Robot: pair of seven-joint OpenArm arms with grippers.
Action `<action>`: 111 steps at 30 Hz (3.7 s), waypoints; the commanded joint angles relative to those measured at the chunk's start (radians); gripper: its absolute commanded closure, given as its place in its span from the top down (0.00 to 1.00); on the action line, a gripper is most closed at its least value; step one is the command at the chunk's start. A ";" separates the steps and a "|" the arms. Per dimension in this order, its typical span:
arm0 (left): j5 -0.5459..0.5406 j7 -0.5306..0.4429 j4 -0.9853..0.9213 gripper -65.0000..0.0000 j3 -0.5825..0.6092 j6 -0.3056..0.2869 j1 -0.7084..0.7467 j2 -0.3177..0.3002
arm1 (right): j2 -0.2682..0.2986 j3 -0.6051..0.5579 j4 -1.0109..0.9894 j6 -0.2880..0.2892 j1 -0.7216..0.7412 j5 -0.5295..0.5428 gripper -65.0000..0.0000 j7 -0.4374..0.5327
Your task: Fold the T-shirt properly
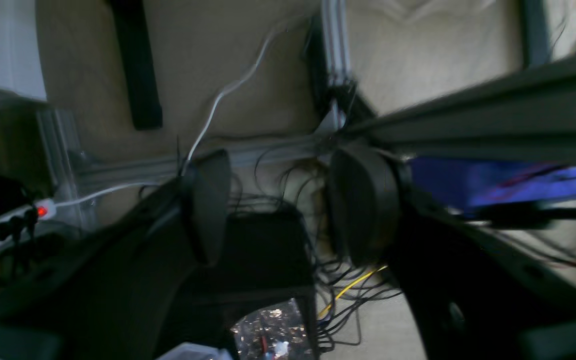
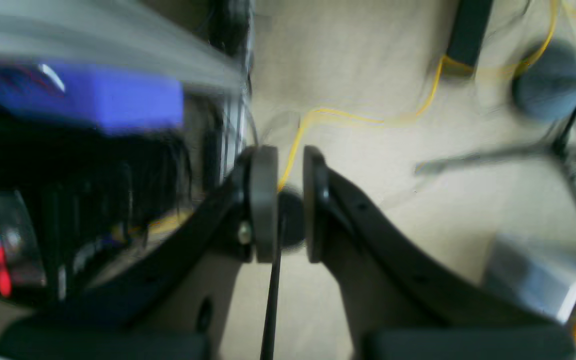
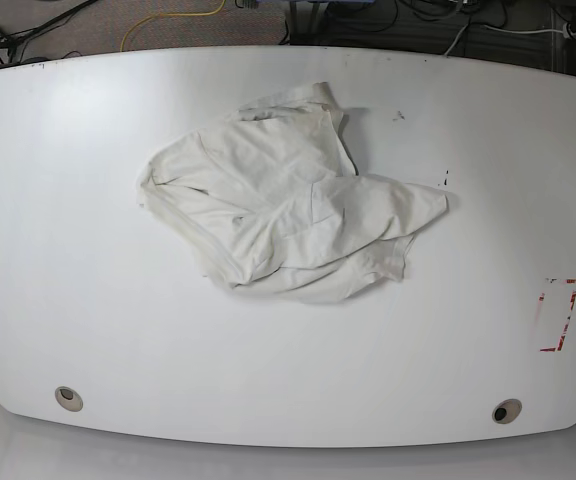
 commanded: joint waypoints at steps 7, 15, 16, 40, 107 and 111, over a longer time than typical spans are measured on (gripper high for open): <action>0.006 -0.016 0.065 0.50 -0.019 -0.001 0.059 -0.005 | -0.002 0.005 0.075 0.003 -0.055 0.006 0.13 0.003; 0.001 -0.027 0.095 0.51 -0.085 -0.002 0.067 -0.007 | -0.008 0.008 0.114 0.003 -0.061 0.010 0.13 0.004; -0.001 -0.028 0.097 0.51 -0.097 -0.002 0.065 -0.007 | -0.008 0.008 0.118 0.003 -0.060 0.010 0.13 0.005; -0.101 -0.027 0.179 0.52 -0.231 0.000 -0.090 -0.109 | -0.019 0.007 0.184 0.011 0.055 0.002 0.12 -0.029; -0.133 -0.015 0.223 0.52 -0.207 -0.003 -0.338 -0.091 | 0.057 -0.055 0.153 0.005 0.626 0.007 0.12 -0.115; -0.140 -0.015 0.226 0.52 -0.205 -0.002 -0.355 -0.093 | 0.060 -0.064 0.153 0.002 0.658 0.003 0.11 -0.144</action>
